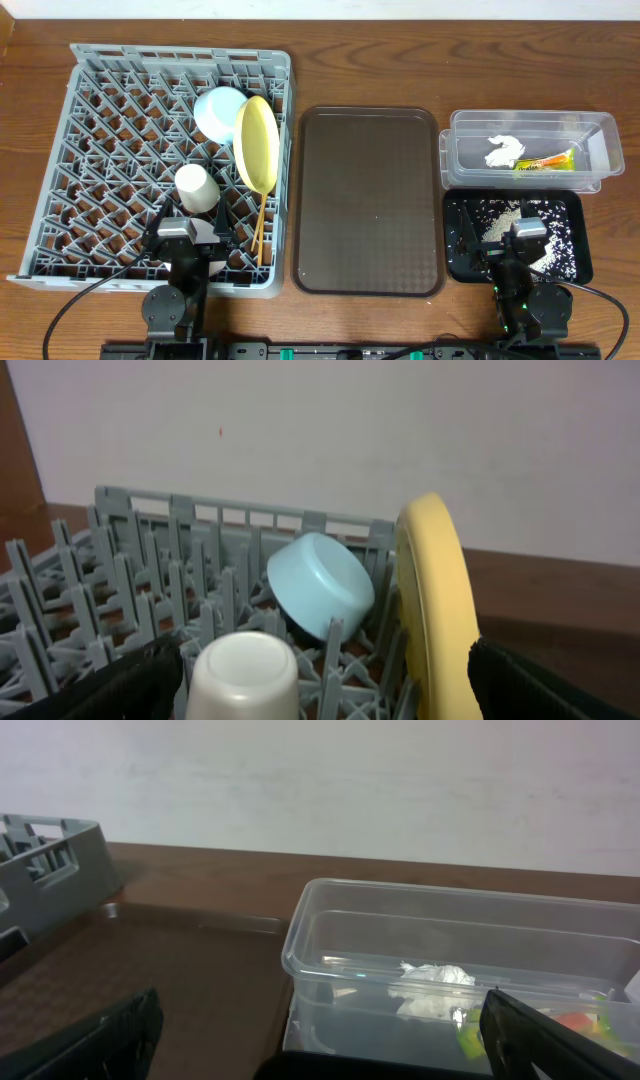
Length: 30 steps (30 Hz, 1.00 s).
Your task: Sort waste into correct bins and load items into the dishwasher
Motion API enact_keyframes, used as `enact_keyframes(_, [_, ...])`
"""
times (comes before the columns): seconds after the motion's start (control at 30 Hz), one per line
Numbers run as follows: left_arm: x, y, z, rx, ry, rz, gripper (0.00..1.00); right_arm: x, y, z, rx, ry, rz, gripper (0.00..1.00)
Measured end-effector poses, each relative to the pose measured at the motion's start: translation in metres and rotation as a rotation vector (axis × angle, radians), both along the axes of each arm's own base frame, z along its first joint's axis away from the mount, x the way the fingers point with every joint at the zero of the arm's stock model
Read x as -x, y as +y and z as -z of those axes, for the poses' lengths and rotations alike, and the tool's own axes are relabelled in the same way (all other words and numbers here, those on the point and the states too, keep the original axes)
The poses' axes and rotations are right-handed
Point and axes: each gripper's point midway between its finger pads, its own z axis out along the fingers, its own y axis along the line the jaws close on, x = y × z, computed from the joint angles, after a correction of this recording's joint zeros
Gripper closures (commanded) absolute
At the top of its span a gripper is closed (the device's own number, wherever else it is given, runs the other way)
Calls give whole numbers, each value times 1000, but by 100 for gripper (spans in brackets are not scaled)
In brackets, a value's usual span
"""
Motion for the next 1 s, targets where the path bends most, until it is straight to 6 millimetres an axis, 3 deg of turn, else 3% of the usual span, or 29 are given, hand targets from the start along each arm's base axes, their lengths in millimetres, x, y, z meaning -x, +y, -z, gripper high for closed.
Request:
enact_keyframes(0.27, [1, 0, 25, -1, 101, 1, 8, 0, 0, 0, 0, 0, 0, 1])
enact_keyframes(1.0, [1, -1, 29, -1, 117, 7, 8, 0, 0, 0, 0, 0, 0, 1])
